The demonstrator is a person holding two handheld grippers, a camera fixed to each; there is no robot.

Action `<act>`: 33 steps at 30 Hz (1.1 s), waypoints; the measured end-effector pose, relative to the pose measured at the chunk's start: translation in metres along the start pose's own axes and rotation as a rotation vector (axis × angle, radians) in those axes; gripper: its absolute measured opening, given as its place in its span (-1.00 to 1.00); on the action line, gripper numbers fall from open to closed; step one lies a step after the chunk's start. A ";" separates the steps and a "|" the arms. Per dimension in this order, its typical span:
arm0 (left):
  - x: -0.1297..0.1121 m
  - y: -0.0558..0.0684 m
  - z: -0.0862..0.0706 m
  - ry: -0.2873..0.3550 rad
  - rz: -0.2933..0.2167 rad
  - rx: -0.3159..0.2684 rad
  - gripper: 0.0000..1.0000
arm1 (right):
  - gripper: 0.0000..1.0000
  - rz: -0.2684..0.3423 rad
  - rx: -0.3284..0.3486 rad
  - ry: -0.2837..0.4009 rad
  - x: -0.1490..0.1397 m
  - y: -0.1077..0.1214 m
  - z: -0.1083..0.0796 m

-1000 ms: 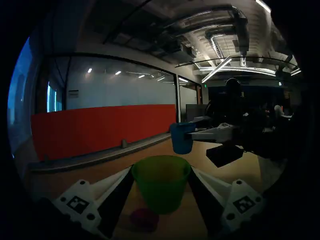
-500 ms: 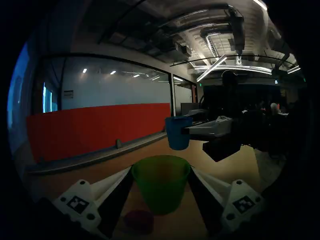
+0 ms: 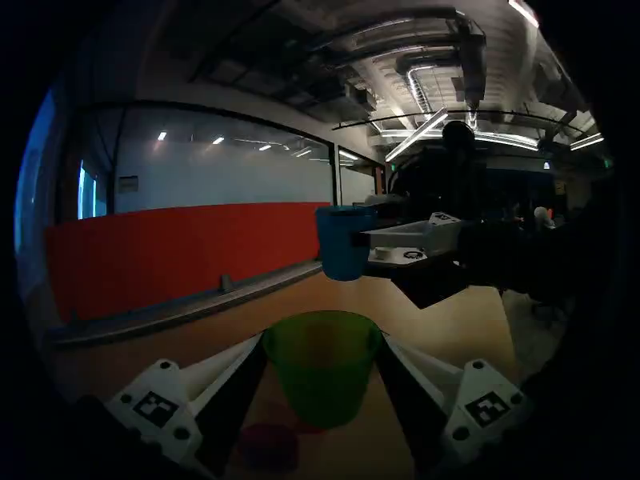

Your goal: Pour water

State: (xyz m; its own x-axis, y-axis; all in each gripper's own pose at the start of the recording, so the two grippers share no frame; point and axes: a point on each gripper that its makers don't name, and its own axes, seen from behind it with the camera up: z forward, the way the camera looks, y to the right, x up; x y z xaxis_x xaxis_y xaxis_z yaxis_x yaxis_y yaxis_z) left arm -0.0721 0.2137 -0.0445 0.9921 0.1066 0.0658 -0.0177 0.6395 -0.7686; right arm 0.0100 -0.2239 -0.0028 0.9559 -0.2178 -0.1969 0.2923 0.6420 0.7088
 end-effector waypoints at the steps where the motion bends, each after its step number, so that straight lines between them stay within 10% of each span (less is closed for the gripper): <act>1: 0.000 0.000 0.001 0.001 -0.002 -0.003 0.78 | 0.81 -0.011 0.004 -0.001 0.002 0.000 0.001; 33: 0.004 0.016 0.032 -0.006 0.018 -0.076 0.78 | 0.81 -0.393 0.020 -0.005 0.041 -0.007 0.022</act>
State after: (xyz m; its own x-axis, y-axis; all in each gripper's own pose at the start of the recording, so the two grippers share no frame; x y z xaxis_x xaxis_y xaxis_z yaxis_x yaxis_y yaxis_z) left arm -0.0720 0.2483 -0.0362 0.9910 0.1218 0.0550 -0.0257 0.5775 -0.8160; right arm 0.0469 -0.2532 -0.0011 0.7708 -0.4480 -0.4530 0.6357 0.4945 0.5927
